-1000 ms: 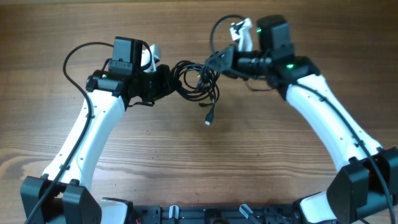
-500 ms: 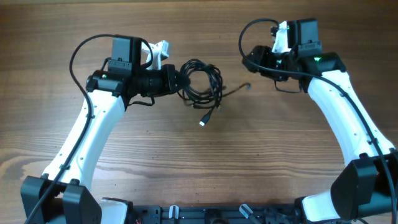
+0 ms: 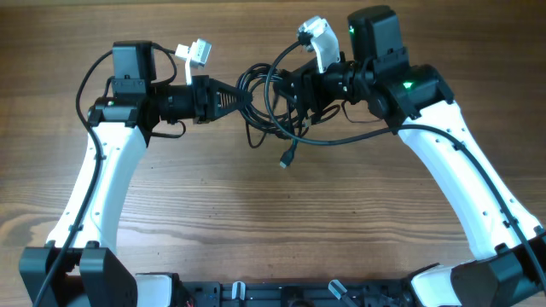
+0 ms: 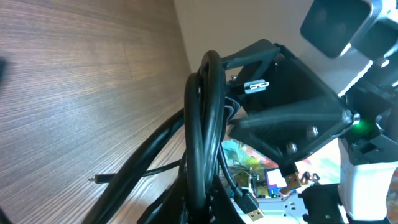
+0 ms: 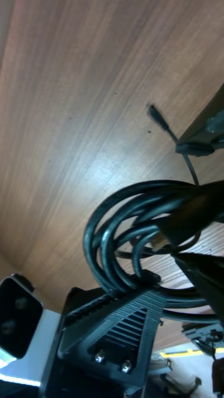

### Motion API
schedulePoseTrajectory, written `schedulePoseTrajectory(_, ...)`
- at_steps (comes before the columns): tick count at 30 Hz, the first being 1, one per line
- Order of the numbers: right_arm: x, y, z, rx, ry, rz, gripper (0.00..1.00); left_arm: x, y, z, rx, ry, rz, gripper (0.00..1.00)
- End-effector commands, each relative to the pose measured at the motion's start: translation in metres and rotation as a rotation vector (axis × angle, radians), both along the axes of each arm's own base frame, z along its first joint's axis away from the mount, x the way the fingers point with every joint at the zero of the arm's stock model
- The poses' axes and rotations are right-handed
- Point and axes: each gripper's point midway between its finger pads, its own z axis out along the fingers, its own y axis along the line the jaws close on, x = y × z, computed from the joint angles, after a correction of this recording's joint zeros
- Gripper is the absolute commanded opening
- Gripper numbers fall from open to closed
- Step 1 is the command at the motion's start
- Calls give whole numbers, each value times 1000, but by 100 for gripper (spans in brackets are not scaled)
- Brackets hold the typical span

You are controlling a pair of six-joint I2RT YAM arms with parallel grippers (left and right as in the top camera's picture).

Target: Untangle cables

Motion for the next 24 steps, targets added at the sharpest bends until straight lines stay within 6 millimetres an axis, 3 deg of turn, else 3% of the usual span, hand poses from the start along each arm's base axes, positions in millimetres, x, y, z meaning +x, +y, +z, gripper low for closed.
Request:
schedulePoseTrajectory(1, 6, 4, 18, 54, -8, -47, 44, -6, 0, 9, -46, 2, -31, 4)
schedulePoseTrajectory(6, 11, 6, 24, 111, 46, -107, 26, -6, 1, 4, -23, -1, -22, 4)
schedulePoseTrajectory(11, 19, -4, 0, 40, 96, -181, 19, -6, 1, 4, -24, 0, -22, 4)
schedulePoseTrajectory(13, 29, -19, -13, -31, 99, -284, 14, -6, 1, 4, -24, 0, -23, 4)
schedulePoseTrajectory(17, 42, -52, -39, -165, 132, -490, 13, -6, 1, 4, -24, -1, -23, 4)
schedulePoseTrajectory(20, 31, -56, -72, -219, 275, -514, 14, -2, 1, 7, -24, -41, -23, 4)
schedulePoseTrajectory(24, 11, -48, -80, -215, 364, -441, 22, 23, 12, -14, 122, -63, 113, 4)
